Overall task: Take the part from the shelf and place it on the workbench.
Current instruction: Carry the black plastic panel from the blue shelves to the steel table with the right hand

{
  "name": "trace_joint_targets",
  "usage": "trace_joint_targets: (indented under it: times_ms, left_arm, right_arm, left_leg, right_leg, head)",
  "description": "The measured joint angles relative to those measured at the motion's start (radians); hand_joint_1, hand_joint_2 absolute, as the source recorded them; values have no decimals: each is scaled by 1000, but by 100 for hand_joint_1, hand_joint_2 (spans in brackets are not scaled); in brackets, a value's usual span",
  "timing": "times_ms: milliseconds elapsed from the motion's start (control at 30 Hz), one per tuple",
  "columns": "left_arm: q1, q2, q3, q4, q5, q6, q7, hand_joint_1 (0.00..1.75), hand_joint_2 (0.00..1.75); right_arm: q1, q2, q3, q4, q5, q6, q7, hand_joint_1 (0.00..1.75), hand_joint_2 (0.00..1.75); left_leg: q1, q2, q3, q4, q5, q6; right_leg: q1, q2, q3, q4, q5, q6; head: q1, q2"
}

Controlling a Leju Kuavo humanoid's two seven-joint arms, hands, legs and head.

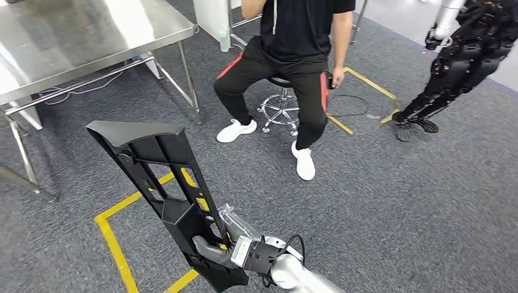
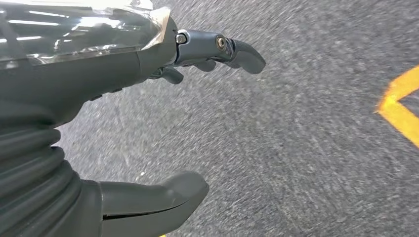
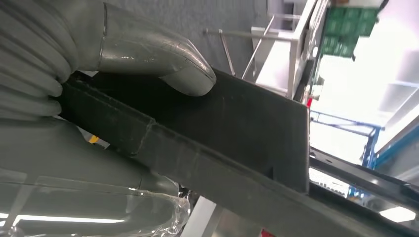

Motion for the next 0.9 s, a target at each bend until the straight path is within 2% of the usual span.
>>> trace_joint_targets:
  times_ms: [33,67,133,167,233,267,333,400,433,467,500,533,567,633,667,700,767,800,867,900]
  left_arm:
    - [0,0,0,0,0,-1,0,0,175]
    - [1,0,0,0,0,-1,0,0,175]
    - [1,-1,0,0,1,0,0,0,175]
    - [1,-1,0,0,1,0,1,0,175]
    - [5,-1,1,0,5,-1,6,0,175]
    - [8,-1,3,0,8,-2,10,0,175]
    - [11,-2,7,0,18,-8,15,0,175]
    - [11,-5,11,0,24,-16,18,0,175]
    - [11,-5,12,0,27,-20,19,0,175]
    - [11,-6,13,0,29,-23,21,0,175]
    - [12,-6,14,0,32,-26,24,0,175]
    - [12,-5,15,0,35,-29,26,0,175]
    - [12,-4,17,0,36,-32,28,0,175]
    - [11,-4,19,0,38,-36,30,0,175]
    - [10,-4,21,0,39,-37,31,0,175]
    - [9,-4,23,0,39,-38,31,0,175]
    - [9,-5,28,0,42,-41,31,0,175]
    - [9,-6,30,0,43,-43,31,0,175]
    - [8,-6,34,0,45,-45,29,0,175]
    - [7,-6,35,0,45,-45,29,0,175]
  right_arm:
    - [0,0,0,0,0,1,0,175,175]
    - [-1,1,1,0,0,1,0,175,175]
    - [-3,1,1,0,0,2,0,175,175]
    - [-4,2,2,0,0,5,1,175,175]
    - [-6,5,2,0,-1,15,0,175,175]
    - [-7,8,3,0,-1,22,0,175,175]
    - [-9,16,4,2,-2,33,-3,175,175]
    - [-11,22,4,6,-2,41,-6,175,175]
    - [-12,23,4,8,-2,44,-8,175,175]
    - [-12,24,4,12,-2,48,-8,175,175]
    - [-12,25,4,15,-2,51,-9,175,175]
    - [-13,26,4,17,-2,54,-9,175,175]
    - [-14,28,4,19,-2,58,-10,175,175]
    - [-20,33,4,20,-2,62,-10,175,175]
    - [-23,35,4,20,-1,64,-10,175,175]
    - [-27,36,4,20,-1,64,-10,175,175]
    - [-31,40,4,20,-1,64,-11,175,175]
    - [-32,41,5,20,-1,65,-11,175,175]
    - [-35,42,6,21,-2,65,-12,175,175]
    - [-35,41,6,22,-2,65,-12,175,175]
  left_leg:
    - [-1,-13,1,0,0,0]
    - [-1,-26,3,1,-1,-1]
    - [-3,-48,4,3,-3,-7]
    - [-4,-55,2,4,-4,-12]
    - [-3,-66,-1,4,-5,-24]
    - [0,-64,-3,5,-6,-29]
    - [1,-28,-19,37,-28,-41]
    - [3,19,-74,146,-87,-51]
    - [5,30,-111,215,-117,-56]
    - [8,34,-141,269,-133,-60]
    - [10,37,-154,287,-129,-63]
    - [13,42,-147,267,-108,-65]
    - [14,51,-118,209,-73,-66]
    - [14,88,-46,72,-17,-61]
    - [12,99,-23,31,-4,-57]
    - [9,104,-14,14,-2,-51]
    - [3,83,-15,12,-2,-36]
    - [3,74,-11,7,0,-29]
    - [6,55,-4,-2,6,-13]
    - [7,45,-3,-4,7,-9]
  right_leg:
    - [0,3,14,-38,23,7]
    - [0,12,45,-109,56,14]
    - [0,35,104,-242,110,16]
    - [1,42,120,-276,122,12]
    - [3,37,127,-287,128,0]
    - [1,32,128,-289,130,-6]
    - [-6,19,133,-295,133,-19]
    - [-6,1,136,-297,132,-29]
    - [-5,-9,137,-297,130,-33]
    - [-4,-20,137,-297,129,-34]
    - [-4,-30,138,-297,127,-34]
    - [-4,-39,140,-297,125,-34]
    - [-5,-47,143,-297,122,-32]
    - [1,-61,150,-296,115,-23]
    - [5,-67,154,-296,112,-17]
    - [9,-73,156,-296,108,-11]
    - [13,-88,161,-299,104,1]
    - [11,-85,161,-294,99,6]
    - [8,-52,136,-232,64,7]
    - [4,-28,105,-168,36,4]
  head:
    - [0,0]
    - [0,0]
    - [0,0]
    - [-1,0]
    - [-1,0]
    - [-1,0]
    - [-3,0]
    - [-5,0]
    - [-6,0]
    - [-6,0]
    - [-6,0]
    - [-6,0]
    - [-6,0]
    - [-6,0]
    - [-4,0]
    - [-3,0]
    - [0,0]
    - [0,0]
    - [1,0]
    - [1,0]
